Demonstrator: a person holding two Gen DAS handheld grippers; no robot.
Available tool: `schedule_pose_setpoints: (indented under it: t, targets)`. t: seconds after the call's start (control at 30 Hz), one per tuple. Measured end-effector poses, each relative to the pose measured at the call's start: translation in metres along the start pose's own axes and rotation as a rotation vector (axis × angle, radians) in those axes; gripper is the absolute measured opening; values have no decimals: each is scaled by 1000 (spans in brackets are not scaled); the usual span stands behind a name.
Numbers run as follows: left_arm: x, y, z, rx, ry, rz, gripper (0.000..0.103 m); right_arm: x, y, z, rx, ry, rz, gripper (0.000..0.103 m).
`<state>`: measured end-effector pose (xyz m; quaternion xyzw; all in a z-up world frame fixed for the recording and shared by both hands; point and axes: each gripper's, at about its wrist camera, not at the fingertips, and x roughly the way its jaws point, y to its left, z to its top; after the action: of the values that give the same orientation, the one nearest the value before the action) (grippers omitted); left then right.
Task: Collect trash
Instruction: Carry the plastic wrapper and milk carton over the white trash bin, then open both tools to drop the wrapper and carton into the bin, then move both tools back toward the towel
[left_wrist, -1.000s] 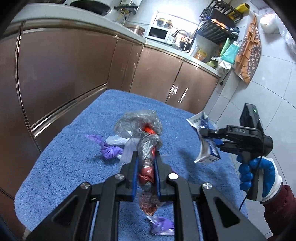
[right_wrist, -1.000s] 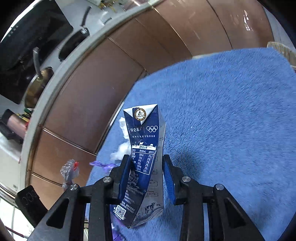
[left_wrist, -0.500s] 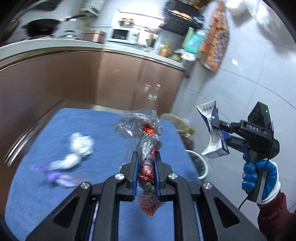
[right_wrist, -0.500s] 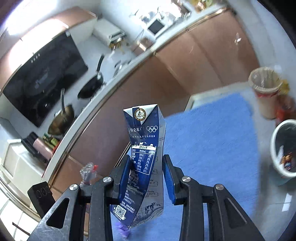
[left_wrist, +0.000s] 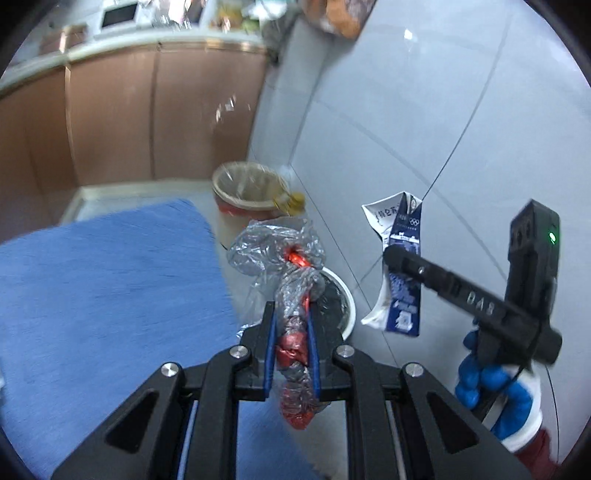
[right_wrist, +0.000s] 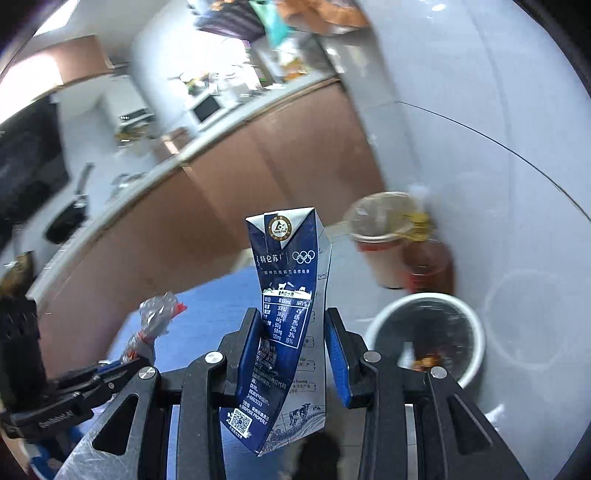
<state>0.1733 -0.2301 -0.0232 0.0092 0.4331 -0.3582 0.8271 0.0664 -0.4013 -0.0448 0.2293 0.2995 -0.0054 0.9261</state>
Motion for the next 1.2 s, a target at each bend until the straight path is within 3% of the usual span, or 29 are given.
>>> schedule_pose_setpoints:
  t: [0.3, 0.53, 0.67, 0.7, 0.77, 0.93, 1.2]
  targets:
    - [151, -18, 33, -75, 148, -67, 14, 73, -71, -6, -12, 48, -205, 33]
    - [219, -14, 38, -127, 198, -62, 18, 120, -108, -12, -31, 109, -280, 34]
    - [244, -2, 36, -200, 214, -85, 43, 135, -126, -11, -35, 119, -307, 36]
    - [247, 0, 36, -214, 214, -88, 48, 139, -129, -12, -30, 125, -313, 38]
    - [250, 4, 36, -233, 211, -92, 48, 144, -133, -14, -34, 130, -337, 46]
    - [230, 3, 36, -225, 180, -85, 48, 138, -131, -18, -38, 121, -340, 47]
    - [154, 9, 34, -262, 78, -23, 48, 104, -99, -12, -60, 61, -337, 50]
